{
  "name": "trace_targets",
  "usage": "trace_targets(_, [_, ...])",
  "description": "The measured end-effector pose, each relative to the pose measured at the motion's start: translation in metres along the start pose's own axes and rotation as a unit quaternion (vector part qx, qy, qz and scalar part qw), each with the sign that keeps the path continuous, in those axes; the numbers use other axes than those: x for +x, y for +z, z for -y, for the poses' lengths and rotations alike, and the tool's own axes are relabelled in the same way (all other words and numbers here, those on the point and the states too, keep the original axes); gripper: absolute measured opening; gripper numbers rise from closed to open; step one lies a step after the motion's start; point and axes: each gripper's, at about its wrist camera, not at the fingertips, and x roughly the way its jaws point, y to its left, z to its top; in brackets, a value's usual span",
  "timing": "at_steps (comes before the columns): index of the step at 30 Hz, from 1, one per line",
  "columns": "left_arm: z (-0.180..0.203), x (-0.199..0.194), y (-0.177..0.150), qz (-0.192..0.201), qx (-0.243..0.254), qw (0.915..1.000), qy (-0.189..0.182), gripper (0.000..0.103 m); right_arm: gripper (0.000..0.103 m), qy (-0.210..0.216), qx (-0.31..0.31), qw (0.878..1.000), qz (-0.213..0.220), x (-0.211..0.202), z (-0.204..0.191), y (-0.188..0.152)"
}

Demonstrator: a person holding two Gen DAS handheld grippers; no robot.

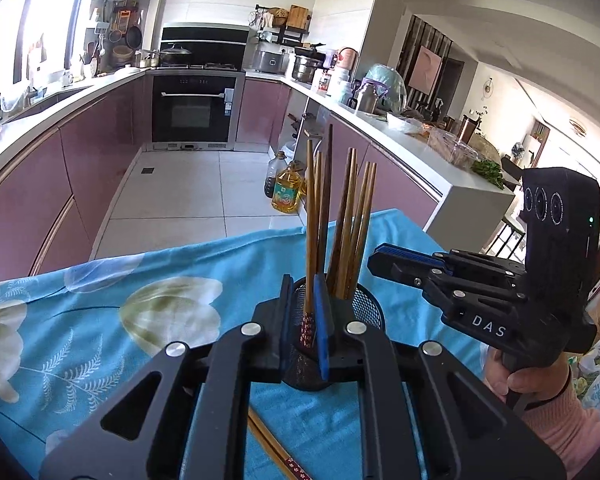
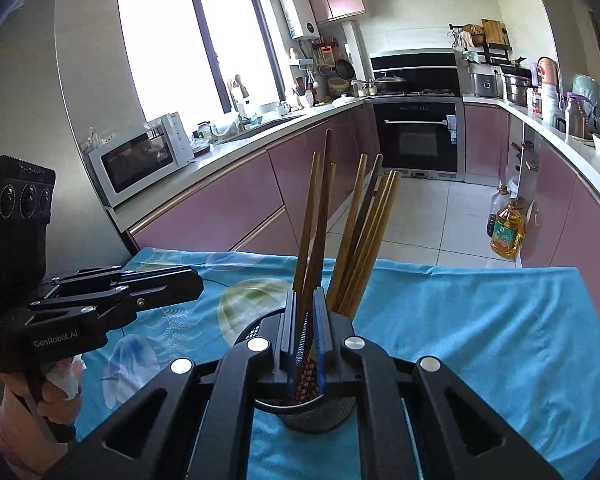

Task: Organize utensils
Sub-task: 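Open the left tool in the cup while the right tool releases, then withdraw both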

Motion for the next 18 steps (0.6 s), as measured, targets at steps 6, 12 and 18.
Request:
trace_targets(6, [-0.006,-0.015,-0.016,0.018,-0.007,0.9998,0.008,0.020,0.016,0.002,0.003,1.000,0.001,-0.003,-0.003,-0.006])
trace_targets(12, [-0.013,-0.029,-0.036,0.029,-0.017,0.9992,0.023,0.032,0.032,0.015,-0.014,1.000,0.010,-0.019,-0.014,-0.015])
trace_targets(18, [-0.025,-0.039,-0.064,0.025,-0.033,0.9982,0.044,0.042,0.045,0.043,-0.039,0.998,-0.005,-0.026,-0.036,-0.039])
